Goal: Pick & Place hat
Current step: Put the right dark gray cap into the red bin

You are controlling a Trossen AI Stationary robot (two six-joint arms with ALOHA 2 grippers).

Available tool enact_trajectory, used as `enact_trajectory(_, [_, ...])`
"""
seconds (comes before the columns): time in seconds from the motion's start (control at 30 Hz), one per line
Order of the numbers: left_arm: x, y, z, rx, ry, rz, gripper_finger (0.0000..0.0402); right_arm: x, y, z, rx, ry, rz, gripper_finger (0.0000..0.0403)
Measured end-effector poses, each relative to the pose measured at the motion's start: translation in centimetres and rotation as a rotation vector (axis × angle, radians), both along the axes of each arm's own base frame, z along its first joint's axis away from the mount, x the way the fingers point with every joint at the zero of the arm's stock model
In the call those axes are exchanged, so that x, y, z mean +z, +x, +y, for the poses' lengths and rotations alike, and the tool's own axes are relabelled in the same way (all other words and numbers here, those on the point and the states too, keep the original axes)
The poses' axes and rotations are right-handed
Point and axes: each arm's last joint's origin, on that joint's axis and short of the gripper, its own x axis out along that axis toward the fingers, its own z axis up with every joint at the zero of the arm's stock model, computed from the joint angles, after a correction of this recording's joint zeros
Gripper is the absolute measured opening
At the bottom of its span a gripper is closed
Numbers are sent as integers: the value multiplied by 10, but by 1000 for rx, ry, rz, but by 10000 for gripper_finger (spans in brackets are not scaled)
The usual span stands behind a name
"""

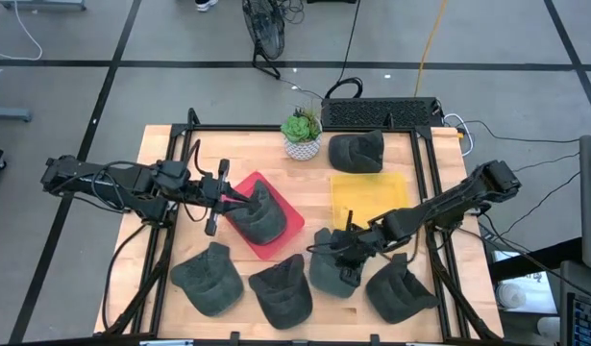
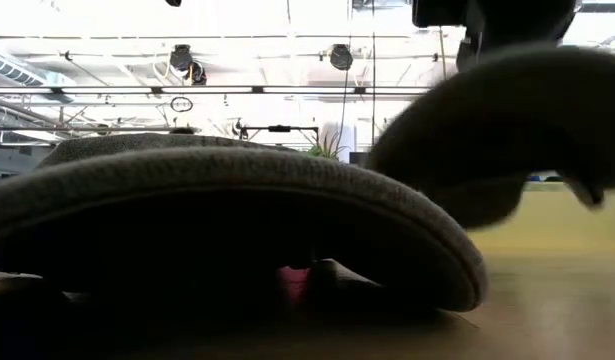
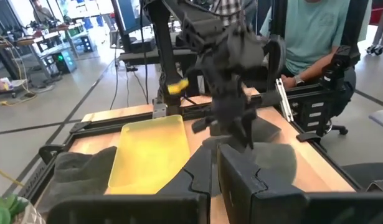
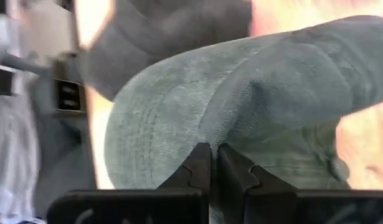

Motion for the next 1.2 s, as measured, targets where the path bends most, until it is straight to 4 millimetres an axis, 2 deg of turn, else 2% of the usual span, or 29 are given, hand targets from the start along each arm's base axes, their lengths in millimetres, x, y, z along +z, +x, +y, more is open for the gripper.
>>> enact_trajectory(0.2, [2, 0, 0, -11, -12, -19, 31, 31, -1, 5, 55, -26, -271, 4])
enact_trajectory(0.37, [4, -1, -1, -47, -12, -41, 31, 45, 9, -8, 136, -201, -449, 4])
enact_trajectory(0.47, [8, -6, -2, -74, -18, -65, 31, 52, 24, -25, 174, -299, -488, 4])
enact_trajectory(0.67, [15, -20, -4, -87, -35, -98, 31, 62, 60, -52, 357, -551, -556, 4])
enact_trajectory(0.93, [17, -28, -4, -86, -24, -98, 31, 52, 101, -75, 520, -810, -584, 4])
enact_trajectory(1.07, [16, -27, -4, -85, -23, -92, 31, 37, 119, -80, 572, -906, -626, 4])
enact_trajectory(1.2, [15, -27, -4, -73, -26, -83, 31, 22, 129, -82, 644, -984, -631, 4])
